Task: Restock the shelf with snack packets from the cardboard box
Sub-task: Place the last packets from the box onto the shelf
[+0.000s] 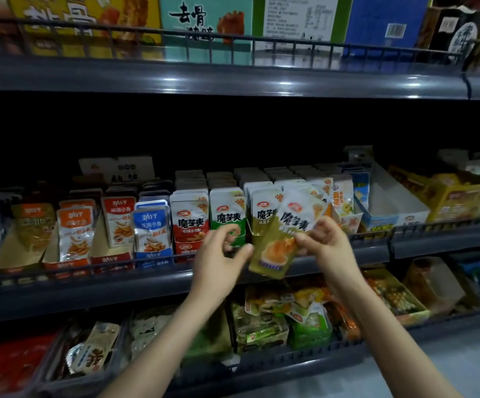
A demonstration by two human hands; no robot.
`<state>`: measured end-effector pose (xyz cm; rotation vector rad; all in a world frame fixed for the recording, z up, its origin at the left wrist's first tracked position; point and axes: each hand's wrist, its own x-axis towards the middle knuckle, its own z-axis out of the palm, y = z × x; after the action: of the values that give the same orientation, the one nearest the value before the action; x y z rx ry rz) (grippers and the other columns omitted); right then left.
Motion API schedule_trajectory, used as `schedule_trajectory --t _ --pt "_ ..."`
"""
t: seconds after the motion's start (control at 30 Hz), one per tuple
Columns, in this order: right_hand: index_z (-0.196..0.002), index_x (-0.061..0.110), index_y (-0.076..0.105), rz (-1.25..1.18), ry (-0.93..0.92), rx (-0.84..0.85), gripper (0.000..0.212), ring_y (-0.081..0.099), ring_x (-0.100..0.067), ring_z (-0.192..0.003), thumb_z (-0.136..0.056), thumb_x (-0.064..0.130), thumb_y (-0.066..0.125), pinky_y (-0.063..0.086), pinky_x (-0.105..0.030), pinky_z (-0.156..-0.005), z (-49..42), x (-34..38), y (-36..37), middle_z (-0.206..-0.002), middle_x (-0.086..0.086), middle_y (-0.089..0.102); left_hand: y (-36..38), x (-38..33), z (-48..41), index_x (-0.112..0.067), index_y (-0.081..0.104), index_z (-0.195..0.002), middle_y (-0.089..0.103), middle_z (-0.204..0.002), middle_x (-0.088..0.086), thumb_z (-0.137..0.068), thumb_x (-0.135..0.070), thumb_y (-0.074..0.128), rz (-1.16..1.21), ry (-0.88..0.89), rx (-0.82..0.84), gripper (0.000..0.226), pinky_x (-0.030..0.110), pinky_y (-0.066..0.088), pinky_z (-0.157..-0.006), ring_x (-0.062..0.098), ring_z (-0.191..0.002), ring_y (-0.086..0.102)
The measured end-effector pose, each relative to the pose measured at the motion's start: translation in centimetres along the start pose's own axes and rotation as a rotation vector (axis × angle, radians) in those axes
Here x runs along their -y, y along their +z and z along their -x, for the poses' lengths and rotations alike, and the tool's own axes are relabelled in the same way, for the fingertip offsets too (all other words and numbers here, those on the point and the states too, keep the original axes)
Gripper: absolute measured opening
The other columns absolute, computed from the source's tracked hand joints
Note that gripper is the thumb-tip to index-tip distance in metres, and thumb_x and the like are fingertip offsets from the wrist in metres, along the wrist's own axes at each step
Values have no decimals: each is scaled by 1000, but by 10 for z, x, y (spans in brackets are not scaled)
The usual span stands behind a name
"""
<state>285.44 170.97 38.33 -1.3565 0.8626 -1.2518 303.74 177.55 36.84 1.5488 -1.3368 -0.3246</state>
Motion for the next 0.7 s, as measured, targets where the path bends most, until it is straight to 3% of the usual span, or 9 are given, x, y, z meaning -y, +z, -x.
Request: schedule_trajectory --t 0.13,0.23,0.33,0.5,0.7 --pt "-100 16 53 28 -161 -105 19 69 -14 -93 -90 2 59 55 -20 -71 -37 5 -13 -95 5 70 -18 18 -19 -14 51 -129 53 -123 7 -87 -28 66 -231 -86 -382 47 26 40 -85 23 -110 53" --pt "-109 9 50 18 -224 -112 21 68 -9 -91 -92 0 58 53 -18 -72 -61 2 -4 -96 3 68 -23 27 -31 -10 47 -134 49 -129 15 -86 -26 67 -345 -123 -464 54 33 37 -90 31 -120 44" --pt "-103 14 50 26 -263 -77 20 67 -5 -88 -92 -1 56 53 -17 -72 -74 -4 5 -97 -1 66 -19 26 -39 -7 53 -128 52 -120 17 -82 -21 72 -444 68 -510 51 35 37 -90 35 -113 47" --pt "-102 23 52 94 -329 -20 28 67 -10 -89 -91 -3 57 54 -19 -74 -78 -19 -1 -97 -2 66 1 9 -65 -10 65 -114 64 -107 9 -76 -19 77 -597 476 -352 41 35 43 -87 28 -102 57" --pt "-99 27 53 245 -366 21 30 66 -4 -88 -89 -1 60 54 -18 -73 -80 -26 -13 -95 2 66 33 -13 -106 -18 72 -108 67 -108 8 -62 -33 87 -815 589 -66 51 38 26 -91 33 -99 61"
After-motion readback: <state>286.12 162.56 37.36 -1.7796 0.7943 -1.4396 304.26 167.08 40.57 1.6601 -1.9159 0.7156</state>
